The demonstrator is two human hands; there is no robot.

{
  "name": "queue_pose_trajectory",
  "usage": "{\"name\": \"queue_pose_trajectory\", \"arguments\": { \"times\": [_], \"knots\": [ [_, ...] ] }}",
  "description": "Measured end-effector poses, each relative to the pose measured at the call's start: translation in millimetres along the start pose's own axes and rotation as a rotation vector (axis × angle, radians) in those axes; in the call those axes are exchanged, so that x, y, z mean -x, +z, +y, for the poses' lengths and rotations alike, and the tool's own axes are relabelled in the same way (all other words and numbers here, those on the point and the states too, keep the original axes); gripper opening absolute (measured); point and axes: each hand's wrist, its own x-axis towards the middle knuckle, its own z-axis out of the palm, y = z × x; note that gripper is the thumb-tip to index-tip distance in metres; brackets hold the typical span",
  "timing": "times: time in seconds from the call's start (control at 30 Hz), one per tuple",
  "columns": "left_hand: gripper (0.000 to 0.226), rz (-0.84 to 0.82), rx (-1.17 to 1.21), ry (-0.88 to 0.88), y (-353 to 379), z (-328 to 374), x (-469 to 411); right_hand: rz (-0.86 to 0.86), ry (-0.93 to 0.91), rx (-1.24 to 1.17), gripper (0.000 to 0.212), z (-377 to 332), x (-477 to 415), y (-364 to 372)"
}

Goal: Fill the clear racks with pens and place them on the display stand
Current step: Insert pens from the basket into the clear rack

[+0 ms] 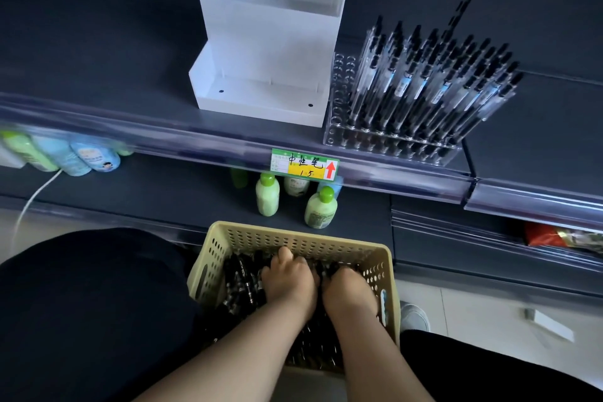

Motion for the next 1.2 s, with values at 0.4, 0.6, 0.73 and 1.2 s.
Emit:
{"name": "queue_pose_trajectory", "arguments": {
  "times": [0.4, 0.6, 0.73, 1.2],
  "knots": [
    [0.022, 0.264, 0.356, 0.109, -22.3, -28.9, 44.3, 0.145, -0.254, -0.268, 0.026, 4.6, 42.5, -38.2],
    [0.011, 0.459, 0.726, 0.076, -86.8, -53.9, 63.7, 0.323, -0.439, -0.439, 0.024, 2.2, 78.3, -76.6],
    [0.009, 0.484, 0.914, 0.164, -120.5, -72.1, 78.9, 0.434, -0.527, -0.558, 0.015, -1.4, 102.0, -98.8],
    [0.018, 0.43, 0.955, 0.43, -163.1, -78.8, 112.4, 0.507, -0.661, -0.868, 0.014, -16.3, 141.3, -118.2]
  ]
}}
